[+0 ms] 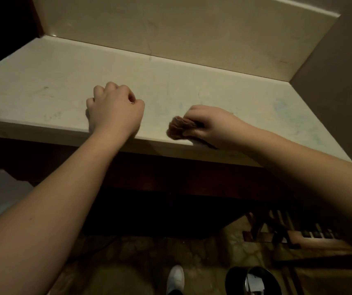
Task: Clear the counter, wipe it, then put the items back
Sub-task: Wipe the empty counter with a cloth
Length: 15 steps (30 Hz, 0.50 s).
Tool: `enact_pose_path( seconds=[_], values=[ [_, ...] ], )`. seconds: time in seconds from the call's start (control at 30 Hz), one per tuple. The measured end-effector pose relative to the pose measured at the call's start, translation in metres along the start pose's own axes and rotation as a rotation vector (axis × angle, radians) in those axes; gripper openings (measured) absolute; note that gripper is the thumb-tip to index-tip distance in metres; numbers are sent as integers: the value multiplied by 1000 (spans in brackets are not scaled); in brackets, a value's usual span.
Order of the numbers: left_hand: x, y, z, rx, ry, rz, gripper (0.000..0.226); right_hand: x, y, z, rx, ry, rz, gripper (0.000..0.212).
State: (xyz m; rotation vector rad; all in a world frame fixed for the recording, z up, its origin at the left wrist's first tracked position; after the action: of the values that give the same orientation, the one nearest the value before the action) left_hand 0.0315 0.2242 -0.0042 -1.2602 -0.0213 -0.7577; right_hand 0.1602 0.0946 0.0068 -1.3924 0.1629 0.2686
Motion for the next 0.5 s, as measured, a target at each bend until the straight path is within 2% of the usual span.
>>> enact_pose_path(
  seconds=[0.23, 0.37, 0.5],
  values=[
    [1, -1, -1, 18, 7, 30, 33, 36, -23, -83, -23, 79, -24, 12],
    [5, 1, 0, 1, 11, 80, 32, 45, -25, -66, -19, 97, -11, 11],
    [6, 0, -2, 9, 8, 98, 32, 75, -26, -12, 19, 182, -102, 18]
  ],
)
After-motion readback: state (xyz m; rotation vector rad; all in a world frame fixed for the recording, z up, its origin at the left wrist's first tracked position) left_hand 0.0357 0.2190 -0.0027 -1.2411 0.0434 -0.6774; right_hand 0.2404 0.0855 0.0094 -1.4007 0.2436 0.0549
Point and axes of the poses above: each hand's wrist, its own z-axis towards the middle knuckle, its own y-axis out of the palm, x = y × z, the point moved 10 cm from there along z, towards the middle knuckle, and after that the axes turned 3 degrees about x, right-handed, at the moved point
